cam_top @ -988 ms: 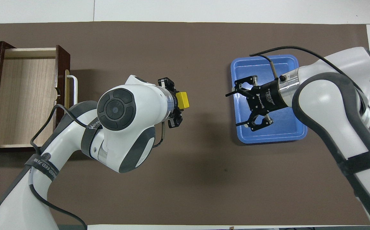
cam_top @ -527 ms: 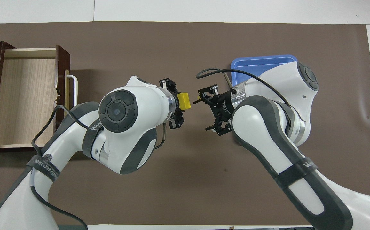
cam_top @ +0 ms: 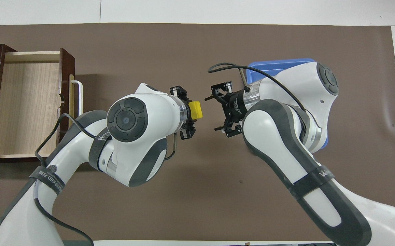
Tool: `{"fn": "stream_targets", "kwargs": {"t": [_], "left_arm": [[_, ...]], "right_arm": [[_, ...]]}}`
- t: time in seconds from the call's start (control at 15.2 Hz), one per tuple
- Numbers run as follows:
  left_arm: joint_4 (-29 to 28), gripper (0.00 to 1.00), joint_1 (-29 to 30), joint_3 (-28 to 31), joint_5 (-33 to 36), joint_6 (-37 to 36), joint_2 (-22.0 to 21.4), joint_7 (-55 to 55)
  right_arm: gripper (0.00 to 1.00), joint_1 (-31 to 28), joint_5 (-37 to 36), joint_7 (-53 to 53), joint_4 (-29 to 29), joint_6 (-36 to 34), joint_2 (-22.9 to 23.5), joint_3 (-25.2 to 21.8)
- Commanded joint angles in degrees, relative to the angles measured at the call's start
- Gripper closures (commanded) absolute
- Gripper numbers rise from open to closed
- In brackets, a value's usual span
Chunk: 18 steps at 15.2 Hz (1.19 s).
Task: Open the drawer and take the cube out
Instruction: 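Hold the cube with the left gripper while the right gripper reaches it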
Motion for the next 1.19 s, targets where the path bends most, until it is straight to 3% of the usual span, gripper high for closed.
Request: {"fn": "stream_targets", "kwargs": {"t": [0.0,0.13,0.46,1.12], "left_arm": [[-3.5,1.00,-0.9,0.7,-0.9,1.6,-2.8,0.3],[-3.6,1.00,-0.9,0.7,-0.9,2.6,-2.8,0.1],[-3.6,1.00,-2.0,0.8,-0.9,5.6,-1.8,-0.5],[-3.5,1.00,-2.0,0.8,-0.9,3.5,-1.9,-0.5]], "right_arm": [[0.00,0.3,-0.6,2.8,3.9,0.6,3.0,-0.1],[0.00,1.2,-0.9,3.6,6.4,0.9,4.8,-0.1],[0.00,3.7,-1.4,3.7,6.2,2.3,5.1,-0.1],[0.00,3.3,-1.6,3.4,5.8,2.1,5.2,-0.2]]}}
